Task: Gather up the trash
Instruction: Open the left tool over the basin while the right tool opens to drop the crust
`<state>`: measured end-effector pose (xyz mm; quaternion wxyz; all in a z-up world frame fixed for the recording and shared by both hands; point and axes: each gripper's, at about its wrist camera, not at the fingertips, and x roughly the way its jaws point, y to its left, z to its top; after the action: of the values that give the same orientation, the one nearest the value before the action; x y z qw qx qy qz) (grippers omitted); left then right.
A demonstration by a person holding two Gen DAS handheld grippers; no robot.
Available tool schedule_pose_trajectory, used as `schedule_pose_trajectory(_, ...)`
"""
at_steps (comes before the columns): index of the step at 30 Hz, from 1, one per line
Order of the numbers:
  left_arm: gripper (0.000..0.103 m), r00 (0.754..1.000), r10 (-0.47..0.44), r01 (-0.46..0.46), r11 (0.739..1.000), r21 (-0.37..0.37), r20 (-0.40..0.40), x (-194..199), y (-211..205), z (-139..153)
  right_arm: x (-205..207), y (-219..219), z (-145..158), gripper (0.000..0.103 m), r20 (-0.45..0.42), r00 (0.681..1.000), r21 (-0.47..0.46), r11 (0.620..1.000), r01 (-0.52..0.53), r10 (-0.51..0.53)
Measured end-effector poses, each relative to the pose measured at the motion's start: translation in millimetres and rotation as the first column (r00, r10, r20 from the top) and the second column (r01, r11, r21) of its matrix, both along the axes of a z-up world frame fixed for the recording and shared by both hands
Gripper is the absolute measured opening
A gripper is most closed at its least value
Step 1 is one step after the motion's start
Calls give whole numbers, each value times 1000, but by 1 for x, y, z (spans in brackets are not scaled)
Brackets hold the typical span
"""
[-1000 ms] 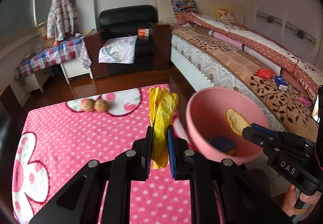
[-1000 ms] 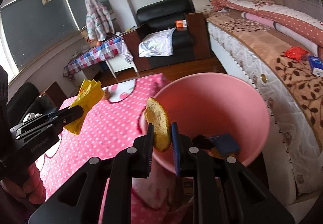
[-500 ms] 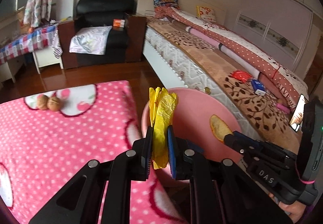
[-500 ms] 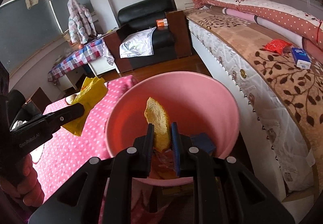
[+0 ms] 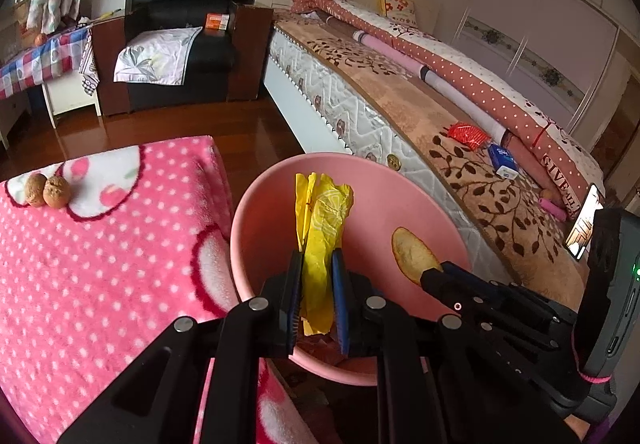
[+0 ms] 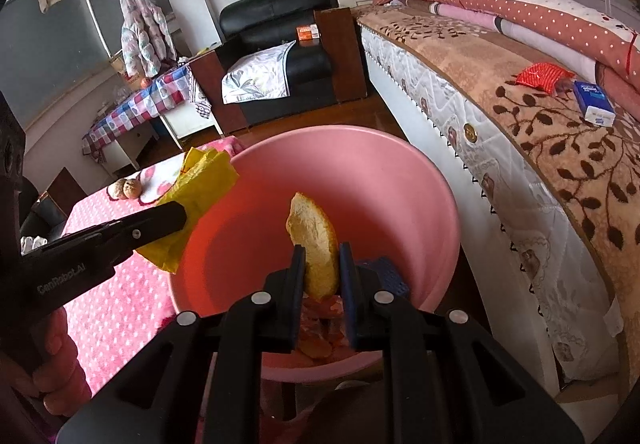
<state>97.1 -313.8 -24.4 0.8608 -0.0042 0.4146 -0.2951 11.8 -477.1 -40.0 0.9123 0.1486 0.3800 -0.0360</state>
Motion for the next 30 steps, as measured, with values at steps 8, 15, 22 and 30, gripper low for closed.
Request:
schedule_pose_trajectory(8,16,1000,-4,4,1000,-1,7,2,-3,-1,5,3,-2,17,-10,1000,-19,1000,-3,3)
schedule_pose_trajectory(15,39,1000,-16,17,1000,-14,24,-1,-2,4,5,3,-2,17,-13,1000,-30,1000,-1,0)
schedule_pose_trajectory(22,51,999,-12,13,999,-31,40,-4,5,9,5,-1,-2,22,-26,999,-28,999,24,-25)
schedule_pose_trajectory(30,55,998,-19,19,1000,2,67,-10,6,13,-1,-5,4,36,-5,999,-28,999,40,-41)
